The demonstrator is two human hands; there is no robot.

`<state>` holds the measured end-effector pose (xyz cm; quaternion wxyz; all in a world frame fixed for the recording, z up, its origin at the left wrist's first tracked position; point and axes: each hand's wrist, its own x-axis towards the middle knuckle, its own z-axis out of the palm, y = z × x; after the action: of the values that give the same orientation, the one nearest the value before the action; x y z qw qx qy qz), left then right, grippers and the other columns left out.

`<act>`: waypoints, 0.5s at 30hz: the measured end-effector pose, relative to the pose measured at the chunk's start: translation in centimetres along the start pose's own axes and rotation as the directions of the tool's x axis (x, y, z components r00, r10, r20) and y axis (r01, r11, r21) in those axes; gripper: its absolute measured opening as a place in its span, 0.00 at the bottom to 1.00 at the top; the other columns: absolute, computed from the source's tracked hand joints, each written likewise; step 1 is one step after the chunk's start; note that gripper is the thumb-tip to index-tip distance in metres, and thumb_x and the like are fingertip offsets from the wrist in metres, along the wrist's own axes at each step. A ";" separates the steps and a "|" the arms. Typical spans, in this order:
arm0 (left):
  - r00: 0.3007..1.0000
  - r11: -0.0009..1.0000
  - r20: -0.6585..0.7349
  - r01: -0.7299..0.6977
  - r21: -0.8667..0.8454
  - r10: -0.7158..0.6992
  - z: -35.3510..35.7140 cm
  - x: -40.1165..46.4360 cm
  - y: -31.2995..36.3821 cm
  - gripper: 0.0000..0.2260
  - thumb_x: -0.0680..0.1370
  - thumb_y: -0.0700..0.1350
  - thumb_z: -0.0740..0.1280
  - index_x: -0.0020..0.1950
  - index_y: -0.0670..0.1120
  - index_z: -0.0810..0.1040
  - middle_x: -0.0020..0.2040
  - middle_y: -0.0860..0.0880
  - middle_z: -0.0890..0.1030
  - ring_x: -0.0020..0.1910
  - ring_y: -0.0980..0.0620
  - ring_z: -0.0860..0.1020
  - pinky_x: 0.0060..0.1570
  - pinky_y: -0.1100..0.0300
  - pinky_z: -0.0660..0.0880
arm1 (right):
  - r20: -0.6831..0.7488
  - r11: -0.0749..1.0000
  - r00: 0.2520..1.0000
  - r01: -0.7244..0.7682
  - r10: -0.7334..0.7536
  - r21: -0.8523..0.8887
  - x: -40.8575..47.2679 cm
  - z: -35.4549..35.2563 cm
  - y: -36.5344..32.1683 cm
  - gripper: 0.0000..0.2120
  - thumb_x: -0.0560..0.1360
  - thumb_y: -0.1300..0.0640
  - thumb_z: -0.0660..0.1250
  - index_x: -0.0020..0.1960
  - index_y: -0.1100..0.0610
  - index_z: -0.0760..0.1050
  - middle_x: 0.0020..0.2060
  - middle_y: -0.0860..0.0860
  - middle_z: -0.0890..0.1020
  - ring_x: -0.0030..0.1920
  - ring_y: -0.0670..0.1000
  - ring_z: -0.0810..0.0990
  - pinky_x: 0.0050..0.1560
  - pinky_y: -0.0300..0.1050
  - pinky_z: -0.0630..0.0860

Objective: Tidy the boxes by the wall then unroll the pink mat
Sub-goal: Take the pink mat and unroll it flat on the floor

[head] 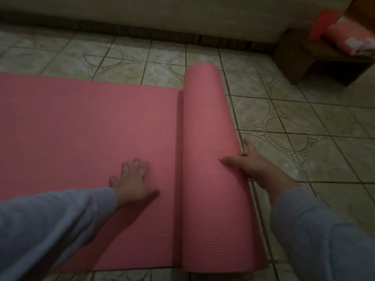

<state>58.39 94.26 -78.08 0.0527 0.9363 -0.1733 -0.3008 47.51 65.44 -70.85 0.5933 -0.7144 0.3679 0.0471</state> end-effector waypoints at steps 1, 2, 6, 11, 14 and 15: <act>1.000 0.999 -0.005 -0.021 0.025 0.021 0.1 0.1 0.1 0.46 0.68 0.69 0.64 0.77 0.56 0.42 0.78 0.51 0.37 0.76 0.43 0.38 0.70 0.33 0.49 | -0.029 1.000 1.000 0.009 -0.010 -0.010 -0.1 -1.0 -0.2 0.50 0.64 0.58 0.78 0.76 0.45 0.51 0.65 0.54 0.68 0.54 0.51 0.76 0.46 0.45 0.75; 0.999 0.998 -0.006 -0.042 0.048 0.042 0.3 0.2 0.2 0.46 0.68 0.69 0.63 0.76 0.56 0.42 0.78 0.51 0.37 0.76 0.43 0.38 0.70 0.34 0.50 | -0.054 1.000 0.998 0.021 -0.022 -0.018 -0.2 -1.8 -0.5 0.45 0.67 0.59 0.75 0.75 0.43 0.55 0.65 0.54 0.67 0.53 0.51 0.75 0.44 0.44 0.71; 0.994 0.990 -0.003 -0.107 0.091 0.108 0.8 0.3 1.3 0.43 0.70 0.67 0.64 0.76 0.57 0.44 0.78 0.50 0.38 0.76 0.41 0.40 0.70 0.35 0.52 | -0.061 0.999 0.998 0.022 -0.025 -0.047 -0.3 -2.0 -1.4 0.29 0.70 0.52 0.70 0.70 0.51 0.67 0.62 0.52 0.78 0.50 0.49 0.79 0.43 0.42 0.73; 0.986 0.980 -0.006 -0.164 0.114 0.166 1.3 0.2 3.6 0.44 0.69 0.68 0.63 0.77 0.56 0.44 0.78 0.49 0.39 0.77 0.41 0.42 0.71 0.36 0.51 | -0.160 0.958 0.986 -0.007 -0.040 -0.286 -0.3 0.6 0.1 0.66 0.50 0.34 0.78 0.77 0.51 0.47 0.73 0.55 0.62 0.71 0.56 0.65 0.70 0.54 0.64; 0.988 0.974 0.003 -0.153 0.168 0.154 2.1 -0.1 4.0 0.53 0.62 0.74 0.63 0.76 0.56 0.40 0.78 0.50 0.36 0.77 0.42 0.40 0.71 0.36 0.50 | -0.137 0.963 0.990 -0.004 -0.034 -0.268 0.1 0.6 0.4 0.68 0.48 0.38 0.81 0.77 0.49 0.45 0.73 0.55 0.63 0.69 0.55 0.66 0.69 0.52 0.65; 0.988 0.971 -0.002 -0.152 0.185 0.155 2.3 -0.2 3.9 0.55 0.59 0.76 0.63 0.76 0.56 0.39 0.77 0.50 0.35 0.76 0.42 0.40 0.71 0.36 0.50 | -0.118 0.975 0.993 0.001 -0.028 -0.221 0.3 0.0 0.5 0.67 0.48 0.41 0.82 0.77 0.50 0.46 0.71 0.54 0.66 0.67 0.54 0.69 0.68 0.50 0.66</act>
<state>55.75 90.68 -79.05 -0.0097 0.9233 -0.2721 -0.2709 47.44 65.27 -71.37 0.4875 -0.7799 0.3905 0.0400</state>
